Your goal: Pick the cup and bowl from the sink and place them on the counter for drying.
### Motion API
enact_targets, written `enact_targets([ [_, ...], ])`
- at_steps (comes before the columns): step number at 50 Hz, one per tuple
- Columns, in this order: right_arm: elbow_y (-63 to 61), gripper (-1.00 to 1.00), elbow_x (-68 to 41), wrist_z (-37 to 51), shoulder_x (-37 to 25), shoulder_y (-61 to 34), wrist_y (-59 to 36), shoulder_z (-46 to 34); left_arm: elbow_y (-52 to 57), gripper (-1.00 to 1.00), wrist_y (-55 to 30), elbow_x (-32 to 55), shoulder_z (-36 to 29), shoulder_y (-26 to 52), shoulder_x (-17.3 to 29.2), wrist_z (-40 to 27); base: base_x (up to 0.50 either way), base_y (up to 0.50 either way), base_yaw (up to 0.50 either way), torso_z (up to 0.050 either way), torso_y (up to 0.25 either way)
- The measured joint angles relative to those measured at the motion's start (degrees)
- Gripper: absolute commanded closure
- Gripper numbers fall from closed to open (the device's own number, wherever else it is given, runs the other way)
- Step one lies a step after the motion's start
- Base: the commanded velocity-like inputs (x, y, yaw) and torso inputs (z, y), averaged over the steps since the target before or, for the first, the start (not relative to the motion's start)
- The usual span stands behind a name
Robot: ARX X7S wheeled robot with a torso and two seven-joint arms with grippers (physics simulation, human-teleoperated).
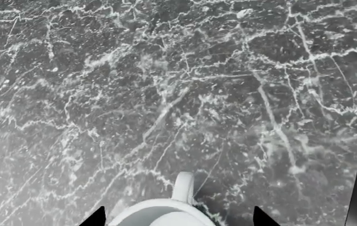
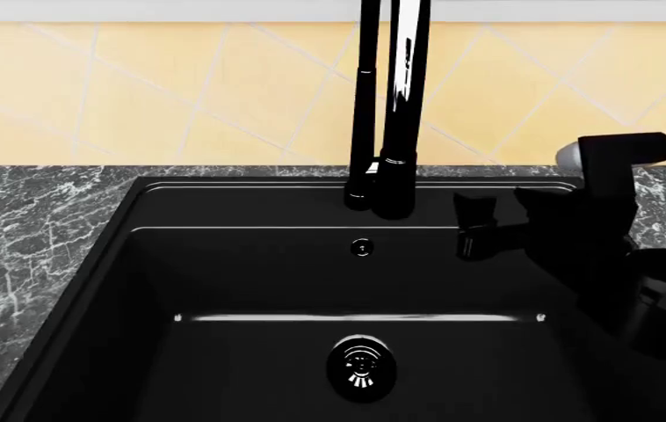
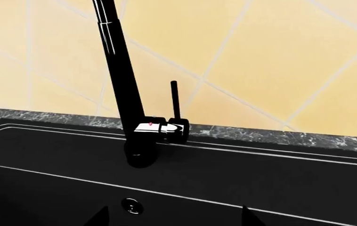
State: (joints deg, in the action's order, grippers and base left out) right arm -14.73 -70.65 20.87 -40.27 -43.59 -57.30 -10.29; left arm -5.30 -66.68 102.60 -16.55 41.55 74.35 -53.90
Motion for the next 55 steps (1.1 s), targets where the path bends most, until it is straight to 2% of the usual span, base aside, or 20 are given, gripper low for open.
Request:
enact_targets([
  [9,-0.04,-1.00,-0.01,-0.03,0.15,0.09,0.24,-0.15,-1.26,-1.00,-4.26,-2.27,-1.39,6.97,-0.94,-0.69,0.00,0.00,0.00,0.000,0.000],
  [18,0.01,-1.00,-0.08,0.04,0.23,-0.39,0.20,-0.37,-2.93,-1.00,-10.58,-4.10,-3.34,17.57,-3.42,-2.34,0.00,0.00,0.00,0.000,0.000],
  [24,0.32,-1.00,0.31,-0.11,0.42,-1.44,0.12,-0.84,-2.20,-1.00,-11.72,-4.26,-3.76,21.56,-5.33,-3.86,0.00,0.00,0.00,0.000,0.000],
  [39,0.38,-1.00,1.31,0.09,0.68,-3.40,-0.15,-2.03,0.27,-1.00,-13.28,-6.09,-5.74,31.14,-13.13,-1.43,0.00,0.00,0.00,0.000,0.000],
  [55,0.06,-1.00,1.65,0.24,0.40,-3.52,0.41,-2.03,3.32,-1.00,-12.31,-7.63,-8.83,34.75,-22.36,1.93,0.00,0.00,0.00,0.000,0.000],
])
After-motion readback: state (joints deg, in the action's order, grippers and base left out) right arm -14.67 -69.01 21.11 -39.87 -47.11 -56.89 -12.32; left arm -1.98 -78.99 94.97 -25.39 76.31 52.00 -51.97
